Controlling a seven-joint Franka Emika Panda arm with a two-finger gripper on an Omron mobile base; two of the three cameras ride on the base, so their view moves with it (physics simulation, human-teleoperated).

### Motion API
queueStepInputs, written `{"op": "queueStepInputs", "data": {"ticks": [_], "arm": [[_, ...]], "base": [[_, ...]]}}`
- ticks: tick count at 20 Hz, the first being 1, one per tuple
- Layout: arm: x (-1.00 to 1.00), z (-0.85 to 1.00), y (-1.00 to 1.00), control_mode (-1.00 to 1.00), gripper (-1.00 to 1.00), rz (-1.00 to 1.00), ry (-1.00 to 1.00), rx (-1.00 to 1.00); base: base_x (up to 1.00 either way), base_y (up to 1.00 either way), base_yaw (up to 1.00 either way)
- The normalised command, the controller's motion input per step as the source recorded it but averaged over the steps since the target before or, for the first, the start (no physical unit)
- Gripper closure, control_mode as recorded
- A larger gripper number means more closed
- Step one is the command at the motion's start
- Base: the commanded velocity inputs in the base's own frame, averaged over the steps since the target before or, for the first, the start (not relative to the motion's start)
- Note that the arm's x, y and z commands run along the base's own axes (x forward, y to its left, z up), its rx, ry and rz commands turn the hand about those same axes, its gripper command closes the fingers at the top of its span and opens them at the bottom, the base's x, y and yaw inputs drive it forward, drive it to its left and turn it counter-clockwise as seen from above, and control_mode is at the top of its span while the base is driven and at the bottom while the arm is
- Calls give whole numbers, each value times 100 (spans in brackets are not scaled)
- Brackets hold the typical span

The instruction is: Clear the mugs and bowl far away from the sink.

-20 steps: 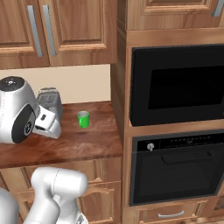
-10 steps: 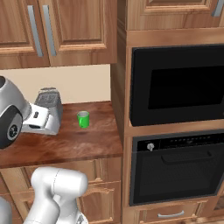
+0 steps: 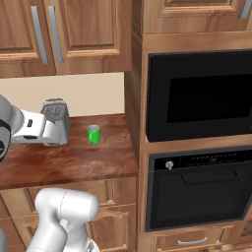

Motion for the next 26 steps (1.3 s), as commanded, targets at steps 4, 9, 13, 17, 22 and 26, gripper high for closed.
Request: {"op": "queueStepInputs", "data": {"ticks": [4, 9, 13, 17, 22, 26], "arm": [[0, 0, -2, -100, -100, -1, -3, 0], [0, 2, -13, 100, -100, -8, -7, 0], [0, 0, 0, 100, -100, 0, 0, 0], [0, 0, 0, 100, -100, 0, 0, 0], [0, 0, 0, 100, -100, 0, 0, 0], [0, 0, 0, 100, -100, 0, 0, 0]], "base": [[0, 0, 0], [-1, -10, -4], [-19, -88, -35], [-3, -88, -44], [-12, -98, -57], [0, -77, -75]]}}
